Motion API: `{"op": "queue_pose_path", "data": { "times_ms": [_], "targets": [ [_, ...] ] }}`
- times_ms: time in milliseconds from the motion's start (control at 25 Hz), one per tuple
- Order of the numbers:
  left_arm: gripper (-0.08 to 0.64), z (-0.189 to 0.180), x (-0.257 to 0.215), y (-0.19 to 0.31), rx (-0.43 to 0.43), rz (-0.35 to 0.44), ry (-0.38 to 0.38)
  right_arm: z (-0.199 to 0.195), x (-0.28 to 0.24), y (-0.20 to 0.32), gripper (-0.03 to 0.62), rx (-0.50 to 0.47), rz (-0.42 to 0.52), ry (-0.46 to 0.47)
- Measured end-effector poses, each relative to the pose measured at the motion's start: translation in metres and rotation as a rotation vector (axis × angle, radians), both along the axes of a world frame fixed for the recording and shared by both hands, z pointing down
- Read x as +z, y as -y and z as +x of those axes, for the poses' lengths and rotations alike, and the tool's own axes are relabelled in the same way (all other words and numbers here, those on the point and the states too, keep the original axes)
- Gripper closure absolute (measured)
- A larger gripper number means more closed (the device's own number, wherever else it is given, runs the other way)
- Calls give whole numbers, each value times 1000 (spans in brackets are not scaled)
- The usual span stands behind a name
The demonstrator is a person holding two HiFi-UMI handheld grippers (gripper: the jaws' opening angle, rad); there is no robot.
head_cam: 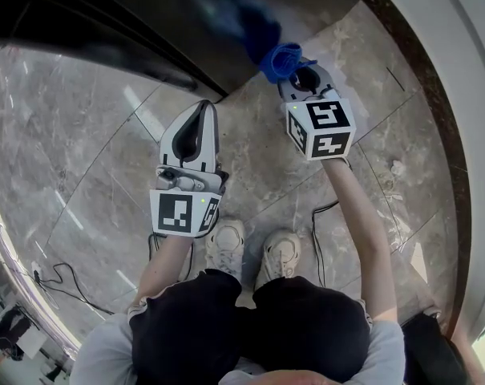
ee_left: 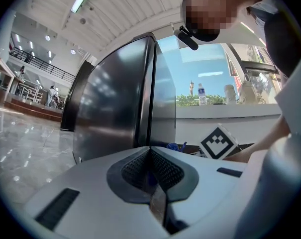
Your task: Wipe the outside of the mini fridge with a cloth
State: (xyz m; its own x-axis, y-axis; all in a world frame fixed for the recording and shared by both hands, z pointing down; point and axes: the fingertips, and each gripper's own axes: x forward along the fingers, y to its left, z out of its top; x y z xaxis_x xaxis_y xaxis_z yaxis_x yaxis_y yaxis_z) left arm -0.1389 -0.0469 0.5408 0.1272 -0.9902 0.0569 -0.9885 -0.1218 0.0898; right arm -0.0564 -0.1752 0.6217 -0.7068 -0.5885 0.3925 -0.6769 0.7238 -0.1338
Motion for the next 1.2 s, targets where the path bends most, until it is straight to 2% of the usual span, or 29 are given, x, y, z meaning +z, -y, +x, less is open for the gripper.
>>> {"op": "queue_pose_path", "data": {
  "times_ms": [120, 320, 760, 1200],
  "targets": [
    [555, 4, 2, 2, 14, -6, -4, 26, 4, 34, 520, 106, -4, -8],
    [555, 3, 14, 6, 10, -35, -9, 58, 10, 80, 520, 208, 4, -35],
    [555, 12, 32, 15, 32, -70, 1, 110, 24, 146, 520, 365, 12, -75],
    [555, 24, 34, 21, 63, -66, 10, 145, 24, 191, 520, 490, 27, -108]
  ]
}}
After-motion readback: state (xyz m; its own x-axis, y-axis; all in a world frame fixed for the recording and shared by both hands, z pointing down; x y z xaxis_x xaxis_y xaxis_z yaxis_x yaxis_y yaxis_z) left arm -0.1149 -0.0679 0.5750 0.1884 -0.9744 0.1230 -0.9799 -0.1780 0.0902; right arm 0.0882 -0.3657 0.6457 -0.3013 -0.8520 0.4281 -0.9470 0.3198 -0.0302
